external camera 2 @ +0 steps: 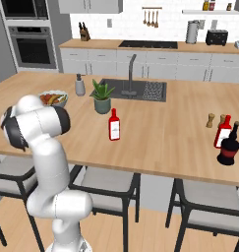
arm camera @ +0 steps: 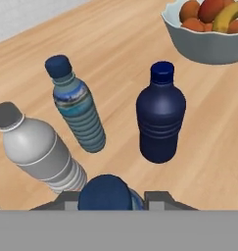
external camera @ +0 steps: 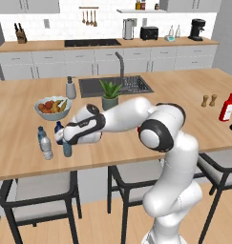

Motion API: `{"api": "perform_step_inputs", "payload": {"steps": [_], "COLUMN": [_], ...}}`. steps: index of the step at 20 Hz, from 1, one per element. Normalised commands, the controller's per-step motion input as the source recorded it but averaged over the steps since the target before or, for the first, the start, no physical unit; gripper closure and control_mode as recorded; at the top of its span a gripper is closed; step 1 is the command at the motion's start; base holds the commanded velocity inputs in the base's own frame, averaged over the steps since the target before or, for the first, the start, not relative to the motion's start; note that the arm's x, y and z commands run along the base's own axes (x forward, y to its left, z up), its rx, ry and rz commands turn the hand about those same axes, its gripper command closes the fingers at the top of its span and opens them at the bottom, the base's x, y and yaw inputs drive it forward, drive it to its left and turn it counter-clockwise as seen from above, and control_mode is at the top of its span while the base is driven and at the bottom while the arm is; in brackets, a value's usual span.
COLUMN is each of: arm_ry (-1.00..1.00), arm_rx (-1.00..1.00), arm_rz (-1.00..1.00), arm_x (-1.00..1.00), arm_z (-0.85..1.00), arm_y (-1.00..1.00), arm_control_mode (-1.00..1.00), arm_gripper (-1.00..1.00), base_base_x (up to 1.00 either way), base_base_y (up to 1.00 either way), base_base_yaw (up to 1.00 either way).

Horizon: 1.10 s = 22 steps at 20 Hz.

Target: Move the plastic bottles in the middle to the plastics group, and the glass bottles in the middle to the glass group.

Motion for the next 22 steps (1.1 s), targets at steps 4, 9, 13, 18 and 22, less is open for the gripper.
{"api": "perform_step_inputs", "payload": {"steps": [4,9,13,18,22], "arm_ry": [0.0,0.0,-0.06,-0.11,-0.05], "arm_rx": [-0.02,0.0,0.0,0.0,0.0], "arm_rz": [0.0,0.0,0.0,0.0,0.0], "arm_x": [0.16,-0.04,-0.06,-0.03,-0.01], "arm_z": [-0.18,-0.04,0.0,0.0,0.0], "arm_y": [0.12,0.0,0.0,0.0,0.0], "arm_control_mode": [-1.0,-1.0,-1.0,-1.0,-1.0], "arm_gripper": [1.0,1.0,1.0,1.0,1.0], "base_base_x": [0.0,0.0,0.0,0.0,0.0], "base_base_y": [0.0,0.0,0.0,0.0,0.0], "base_base_yaw": [0.0,0.0,0.0,0.0,0.0]}}
